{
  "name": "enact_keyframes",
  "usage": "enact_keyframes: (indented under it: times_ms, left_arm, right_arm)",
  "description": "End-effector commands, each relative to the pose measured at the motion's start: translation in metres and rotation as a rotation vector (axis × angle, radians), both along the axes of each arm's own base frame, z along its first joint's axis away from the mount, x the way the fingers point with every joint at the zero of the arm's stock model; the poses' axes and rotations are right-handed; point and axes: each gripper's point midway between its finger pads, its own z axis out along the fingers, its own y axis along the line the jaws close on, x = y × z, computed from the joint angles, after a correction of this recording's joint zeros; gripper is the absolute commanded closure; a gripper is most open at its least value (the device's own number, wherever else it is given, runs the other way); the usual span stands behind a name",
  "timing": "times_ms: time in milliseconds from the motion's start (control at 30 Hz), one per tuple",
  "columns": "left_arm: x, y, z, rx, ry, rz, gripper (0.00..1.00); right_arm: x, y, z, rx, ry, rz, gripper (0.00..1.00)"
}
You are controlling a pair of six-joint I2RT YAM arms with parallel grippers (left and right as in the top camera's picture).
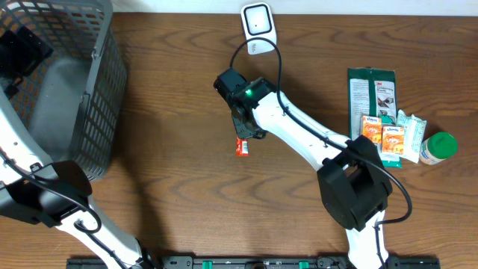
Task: Scan the item barcode
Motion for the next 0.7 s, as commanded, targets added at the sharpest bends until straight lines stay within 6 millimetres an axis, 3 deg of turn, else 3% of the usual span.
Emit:
enact_keyframes:
  times_ms: [0, 267, 400, 667]
  left_arm:
    - [-0.003, -0.001, 0.014, 0.02, -0.03, 0.002, 0.02]
    - [-0.003, -0.001, 0.014, 0.02, -0.03, 0.002, 0.02]
    - [-0.003, -0.001, 0.014, 0.02, -0.03, 0.002, 0.02]
    - [-0.003, -0.001, 0.014, 0.019, -0.03, 0.002, 0.02]
  right_arm:
    - [-0.011, -0.008, -0.028, -0.028, 0.045, -0.029, 0.99]
    - [-0.047, 0.006, -0.069, 0.108, 0.188, -0.023, 0.95]
    - [-0.058, 0.018, -0.079, 0.192, 0.237, -0.015, 0.96]
    - [-0.067, 0.094, -0.059, 0.568, 0.324, 0.085, 0.96]
